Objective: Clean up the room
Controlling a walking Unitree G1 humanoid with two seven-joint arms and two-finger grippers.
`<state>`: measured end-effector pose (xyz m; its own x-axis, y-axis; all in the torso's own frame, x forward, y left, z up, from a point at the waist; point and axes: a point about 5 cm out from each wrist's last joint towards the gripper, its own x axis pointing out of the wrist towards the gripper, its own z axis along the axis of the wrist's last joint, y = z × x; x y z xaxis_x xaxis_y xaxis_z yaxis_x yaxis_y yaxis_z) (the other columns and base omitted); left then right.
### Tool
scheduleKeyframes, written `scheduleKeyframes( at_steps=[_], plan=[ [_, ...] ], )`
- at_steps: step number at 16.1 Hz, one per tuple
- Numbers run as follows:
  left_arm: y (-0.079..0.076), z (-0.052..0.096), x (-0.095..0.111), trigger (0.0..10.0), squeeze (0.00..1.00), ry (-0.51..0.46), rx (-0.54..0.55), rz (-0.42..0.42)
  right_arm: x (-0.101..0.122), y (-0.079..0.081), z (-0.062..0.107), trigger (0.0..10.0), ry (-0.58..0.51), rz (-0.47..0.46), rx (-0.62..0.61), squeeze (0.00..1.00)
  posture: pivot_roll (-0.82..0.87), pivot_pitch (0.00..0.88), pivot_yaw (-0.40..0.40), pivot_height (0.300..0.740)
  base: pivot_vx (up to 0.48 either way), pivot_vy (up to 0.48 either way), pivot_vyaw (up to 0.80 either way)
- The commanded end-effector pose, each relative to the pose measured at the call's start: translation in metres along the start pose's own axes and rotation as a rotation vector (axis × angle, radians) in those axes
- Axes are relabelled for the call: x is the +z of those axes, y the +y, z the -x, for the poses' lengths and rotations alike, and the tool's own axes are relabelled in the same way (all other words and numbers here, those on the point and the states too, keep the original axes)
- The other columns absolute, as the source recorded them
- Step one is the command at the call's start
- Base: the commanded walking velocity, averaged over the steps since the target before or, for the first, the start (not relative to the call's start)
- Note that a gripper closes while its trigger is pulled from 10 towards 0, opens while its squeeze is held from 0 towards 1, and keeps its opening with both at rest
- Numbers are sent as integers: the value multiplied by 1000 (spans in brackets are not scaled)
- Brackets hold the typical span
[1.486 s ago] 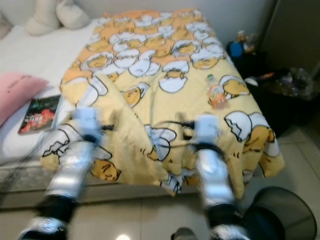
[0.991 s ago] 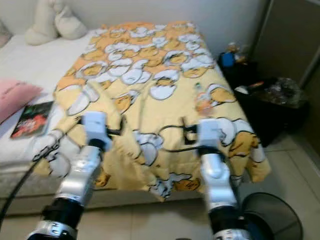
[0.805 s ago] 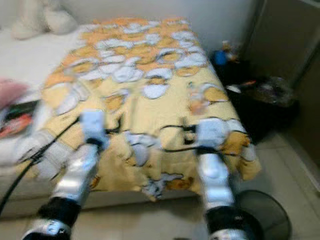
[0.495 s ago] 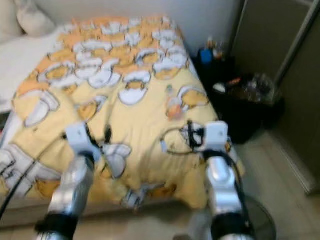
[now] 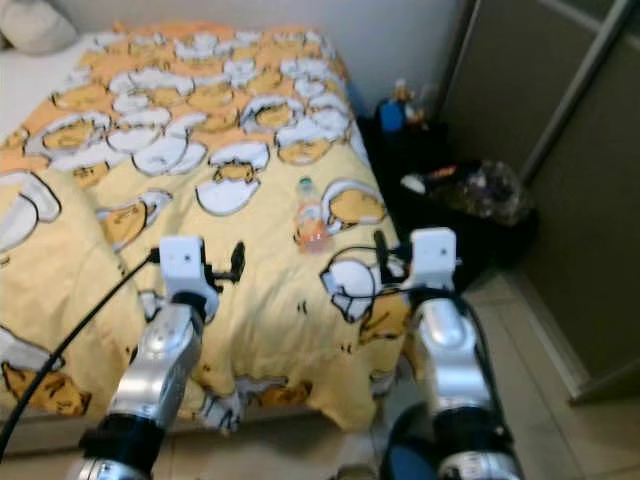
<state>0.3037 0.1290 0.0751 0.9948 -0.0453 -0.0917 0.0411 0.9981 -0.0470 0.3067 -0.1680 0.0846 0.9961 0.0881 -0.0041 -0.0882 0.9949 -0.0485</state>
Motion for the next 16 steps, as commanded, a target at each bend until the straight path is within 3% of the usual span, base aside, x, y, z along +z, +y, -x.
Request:
scheduleKeyframes(
  at_steps=[1,7,12,16],
  plan=[
    [5,2,-2,10000,0,1,29,6,4,6,-2,10000,-11,-4,24,0,-237,0,19,740,262,-401,0],
    [8,-1,19,10000,0,-89,-1,-37,15,9,-11,10000,-42,-39,23,0,-233,0,44,740,223,0,0],
    [13,4,19,10000,0,-87,7,-40,18,29,-16,10000,-47,-80,67,0,-213,0,59,740,480,0,0],
    [14,7,26,10000,0,-113,1,-54,43,49,-42,10000,-89,-124,105,0,-190,0,70,740,480,0,0]
  ],
)
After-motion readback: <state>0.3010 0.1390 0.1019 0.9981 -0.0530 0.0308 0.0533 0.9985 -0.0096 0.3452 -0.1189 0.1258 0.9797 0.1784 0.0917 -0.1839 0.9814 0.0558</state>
